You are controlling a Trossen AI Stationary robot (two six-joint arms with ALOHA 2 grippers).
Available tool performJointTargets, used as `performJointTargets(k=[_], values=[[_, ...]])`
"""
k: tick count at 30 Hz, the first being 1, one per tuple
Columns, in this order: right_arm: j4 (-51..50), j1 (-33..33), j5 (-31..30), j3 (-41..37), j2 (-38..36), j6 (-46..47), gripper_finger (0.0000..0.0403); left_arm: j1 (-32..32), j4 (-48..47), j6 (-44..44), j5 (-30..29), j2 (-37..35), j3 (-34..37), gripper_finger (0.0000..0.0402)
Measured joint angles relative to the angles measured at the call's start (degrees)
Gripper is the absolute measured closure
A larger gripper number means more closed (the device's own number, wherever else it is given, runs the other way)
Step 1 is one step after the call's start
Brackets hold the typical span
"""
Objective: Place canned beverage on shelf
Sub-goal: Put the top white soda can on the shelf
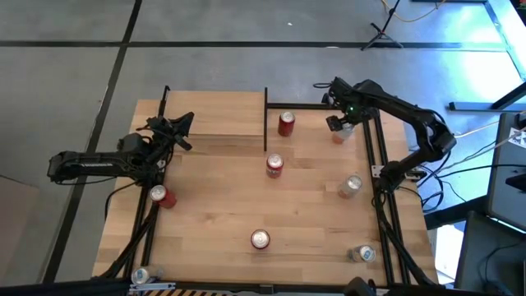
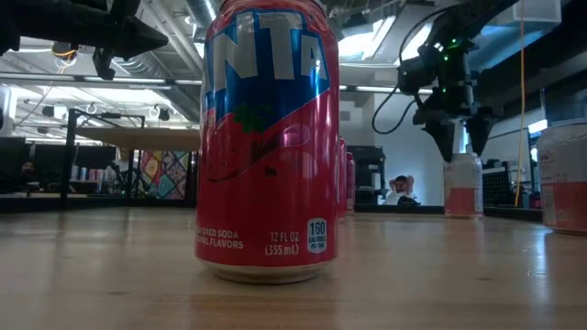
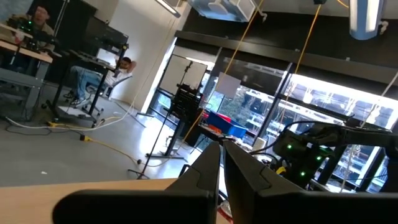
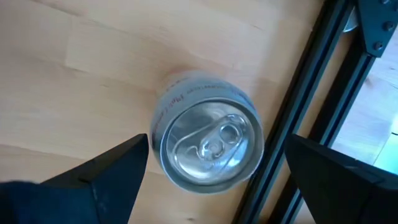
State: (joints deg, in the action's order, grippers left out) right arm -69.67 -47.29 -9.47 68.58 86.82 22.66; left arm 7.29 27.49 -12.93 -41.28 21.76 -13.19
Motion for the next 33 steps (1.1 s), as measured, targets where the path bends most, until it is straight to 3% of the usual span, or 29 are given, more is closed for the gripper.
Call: performJointTargets(k=[7,20,26,33], values=[[0.9,0.0,0.1,0.0,2.5,-0.6,0.0045,0.0,0.0,0.0,0.0,0.0,0.0,0.0388],[2.2,0.1,1.5,-1.6,3.1,-3.6,0.0137,0.0,0.0,0.0,0.4,0.0,0.0,0.0388],[2.2,0.1,4.4,3.0,1.2,-7.7,0.0136,0.0,-2.2,-0.5,2.2,0.0,0.0,0.0386],[1.8,3.3,11.0,9.4,-0.4,-14.6,0.0142,0.0,-4.5,-3.5,7.2,0.0,0.0,0.0318]])
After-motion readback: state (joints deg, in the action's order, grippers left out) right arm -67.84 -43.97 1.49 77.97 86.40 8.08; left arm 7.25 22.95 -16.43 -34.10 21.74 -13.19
